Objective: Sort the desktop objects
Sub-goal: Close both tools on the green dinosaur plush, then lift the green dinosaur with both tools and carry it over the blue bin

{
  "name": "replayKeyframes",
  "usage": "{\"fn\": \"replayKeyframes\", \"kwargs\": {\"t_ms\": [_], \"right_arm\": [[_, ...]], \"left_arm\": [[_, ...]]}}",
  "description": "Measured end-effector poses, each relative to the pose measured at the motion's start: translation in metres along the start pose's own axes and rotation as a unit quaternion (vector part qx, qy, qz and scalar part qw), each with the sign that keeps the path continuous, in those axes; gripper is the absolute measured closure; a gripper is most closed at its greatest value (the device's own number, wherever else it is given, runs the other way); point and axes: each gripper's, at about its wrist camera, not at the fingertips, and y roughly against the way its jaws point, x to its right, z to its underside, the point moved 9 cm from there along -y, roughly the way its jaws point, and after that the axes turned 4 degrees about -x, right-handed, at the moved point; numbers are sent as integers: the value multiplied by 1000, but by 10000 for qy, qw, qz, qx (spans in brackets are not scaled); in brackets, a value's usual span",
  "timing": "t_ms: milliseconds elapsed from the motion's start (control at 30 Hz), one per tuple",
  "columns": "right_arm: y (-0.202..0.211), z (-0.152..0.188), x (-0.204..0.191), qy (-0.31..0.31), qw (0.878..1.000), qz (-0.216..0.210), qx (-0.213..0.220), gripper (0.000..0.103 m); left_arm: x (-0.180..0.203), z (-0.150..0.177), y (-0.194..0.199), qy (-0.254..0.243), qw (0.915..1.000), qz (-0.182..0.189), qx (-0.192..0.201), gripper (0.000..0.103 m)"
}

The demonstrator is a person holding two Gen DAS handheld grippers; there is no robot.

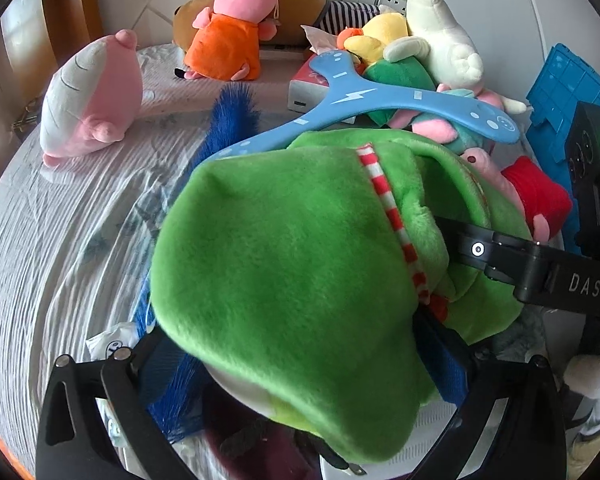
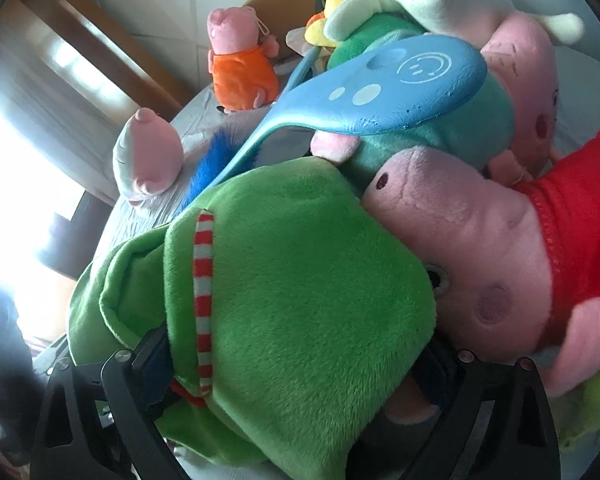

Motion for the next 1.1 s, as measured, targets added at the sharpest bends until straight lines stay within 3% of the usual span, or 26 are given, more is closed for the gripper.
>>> {"fn": "replayKeyframes", "kwargs": {"t_ms": [167,333,833,1100], "right_arm": [[13,2,-7,43,9997,101,237,23],[44,11,-13,112,9987,206,460,29],[163,36,-42,520,9903,263,1259,29],[219,56,-60,532,9834,466,1669,29]], "left_arm": [[11,1,21,-117,9997,56,187,11],[22,7,47,-198,9993,154,292,13],[73,19,146,-489,9933,252,1015,13],[91,32,193,-845,9865,533,1296,13]]}}
